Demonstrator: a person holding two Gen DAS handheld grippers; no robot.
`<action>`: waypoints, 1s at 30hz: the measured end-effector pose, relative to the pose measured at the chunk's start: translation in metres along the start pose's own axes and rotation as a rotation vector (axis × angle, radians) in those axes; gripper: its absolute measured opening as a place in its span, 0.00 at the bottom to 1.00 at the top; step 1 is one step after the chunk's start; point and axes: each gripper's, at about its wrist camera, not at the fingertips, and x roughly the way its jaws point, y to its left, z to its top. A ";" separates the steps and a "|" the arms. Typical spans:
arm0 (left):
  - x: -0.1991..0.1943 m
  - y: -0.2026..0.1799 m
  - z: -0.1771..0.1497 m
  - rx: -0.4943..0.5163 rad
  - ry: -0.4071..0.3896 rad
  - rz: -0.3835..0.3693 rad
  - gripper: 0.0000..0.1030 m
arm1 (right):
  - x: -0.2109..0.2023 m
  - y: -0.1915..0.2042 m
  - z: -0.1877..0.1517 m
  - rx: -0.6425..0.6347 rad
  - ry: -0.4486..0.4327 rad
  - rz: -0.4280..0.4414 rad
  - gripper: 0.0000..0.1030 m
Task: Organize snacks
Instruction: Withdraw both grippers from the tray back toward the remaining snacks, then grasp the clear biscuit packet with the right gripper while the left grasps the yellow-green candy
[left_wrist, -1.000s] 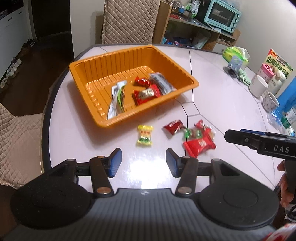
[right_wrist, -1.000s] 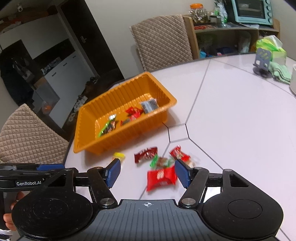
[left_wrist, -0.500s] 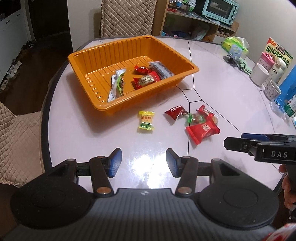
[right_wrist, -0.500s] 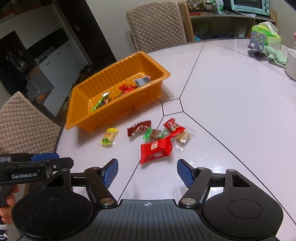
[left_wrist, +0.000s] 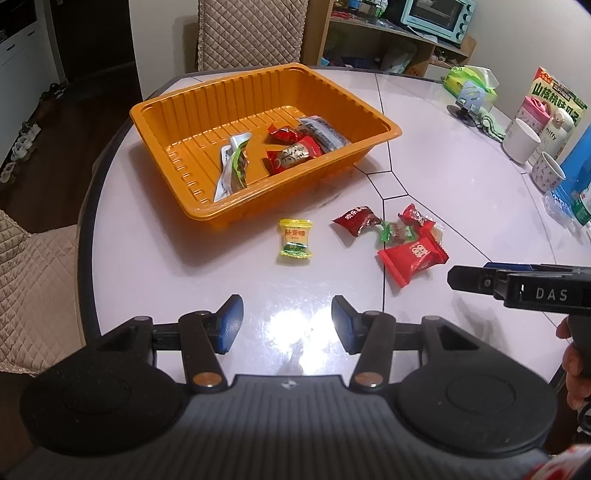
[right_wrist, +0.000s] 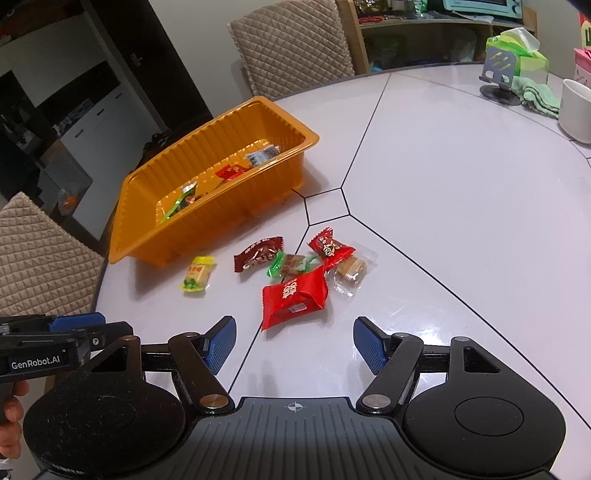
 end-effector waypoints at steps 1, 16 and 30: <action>0.001 0.000 0.000 0.001 0.000 0.000 0.47 | 0.000 -0.001 0.000 0.002 -0.004 -0.002 0.68; 0.021 0.001 0.014 0.005 0.000 0.008 0.47 | 0.017 -0.036 0.016 0.029 -0.054 -0.112 0.49; 0.048 -0.001 0.027 0.005 0.033 0.012 0.47 | 0.061 -0.018 0.022 -0.086 -0.028 -0.133 0.45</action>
